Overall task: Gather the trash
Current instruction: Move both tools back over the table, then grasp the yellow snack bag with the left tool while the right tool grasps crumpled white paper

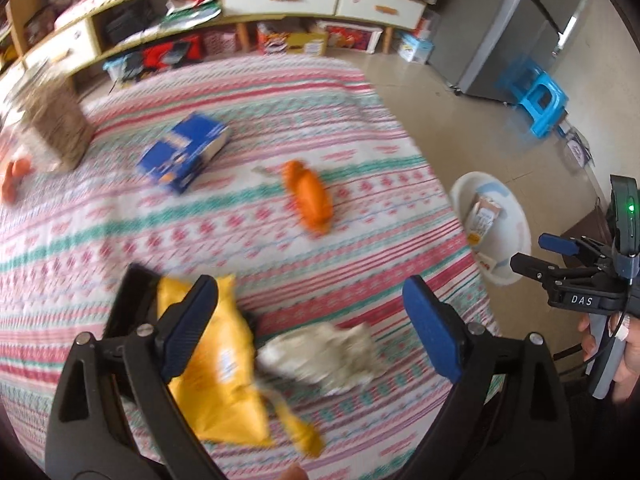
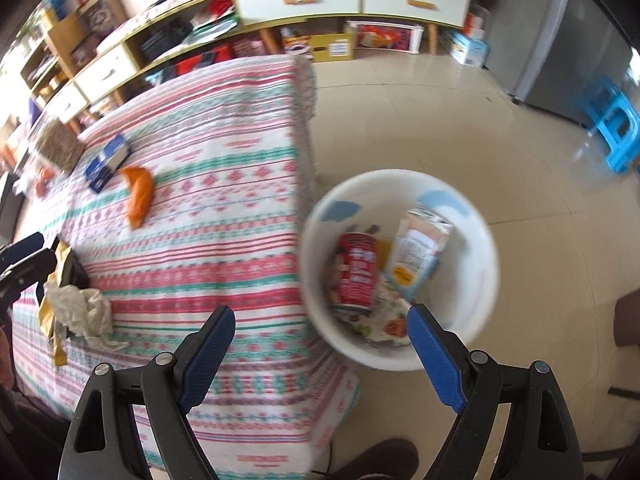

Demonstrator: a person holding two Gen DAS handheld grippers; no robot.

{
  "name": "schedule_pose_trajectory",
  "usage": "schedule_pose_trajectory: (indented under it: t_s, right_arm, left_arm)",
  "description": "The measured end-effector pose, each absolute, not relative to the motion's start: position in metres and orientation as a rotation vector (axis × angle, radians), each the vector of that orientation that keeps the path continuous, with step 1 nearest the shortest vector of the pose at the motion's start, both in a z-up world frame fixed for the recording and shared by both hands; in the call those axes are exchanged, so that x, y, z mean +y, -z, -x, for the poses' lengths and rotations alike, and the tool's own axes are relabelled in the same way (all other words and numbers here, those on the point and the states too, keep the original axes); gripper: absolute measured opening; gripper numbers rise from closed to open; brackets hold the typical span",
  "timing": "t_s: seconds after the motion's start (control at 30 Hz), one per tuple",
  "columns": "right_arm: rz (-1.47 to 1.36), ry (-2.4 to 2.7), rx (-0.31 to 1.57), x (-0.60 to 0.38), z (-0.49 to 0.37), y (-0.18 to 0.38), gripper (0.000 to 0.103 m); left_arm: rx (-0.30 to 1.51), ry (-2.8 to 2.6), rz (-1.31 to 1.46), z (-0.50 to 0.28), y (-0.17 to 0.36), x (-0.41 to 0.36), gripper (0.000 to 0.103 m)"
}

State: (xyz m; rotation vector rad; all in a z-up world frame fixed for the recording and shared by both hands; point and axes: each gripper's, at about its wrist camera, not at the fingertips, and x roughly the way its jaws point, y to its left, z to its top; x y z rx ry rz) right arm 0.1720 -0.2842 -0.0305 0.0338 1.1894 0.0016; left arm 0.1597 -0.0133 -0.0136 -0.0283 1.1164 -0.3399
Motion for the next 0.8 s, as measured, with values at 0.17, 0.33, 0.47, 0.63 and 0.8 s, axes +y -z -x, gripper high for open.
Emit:
schedule_pose_trajectory:
  t_s: [0.17, 0.33, 0.47, 0.63, 0.8]
  right_arm:
    - [0.015, -0.085, 1.197, -0.242, -0.171, 0.032, 0.089]
    - [0.048, -0.186, 1.212, -0.202, -0.165, 0.035, 0.089]
    - [0.084, -0.257, 1.230, -0.174, -0.160, 0.040, 0.089]
    - [0.116, -0.321, 1.253, -0.147, -0.159, 0.050, 0.089]
    - [0.135, -0.350, 1.270, -0.125, -0.167, 0.062, 0.089]
  left_arm:
    - [1.182, 0.311, 0.133, -0.154, 0.022, 0.029, 0.093]
    - [1.198, 0.297, 0.139, -0.144, 0.028, 0.053, 0.093]
    - [1.210, 0.280, 0.114, -0.138, 0.032, 0.068, 0.093]
    - [1.210, 0.244, 0.100, -0.130, 0.036, 0.089, 0.093]
    - [1.236, 0.223, 0.133, -0.125, 0.044, 0.111, 0.093]
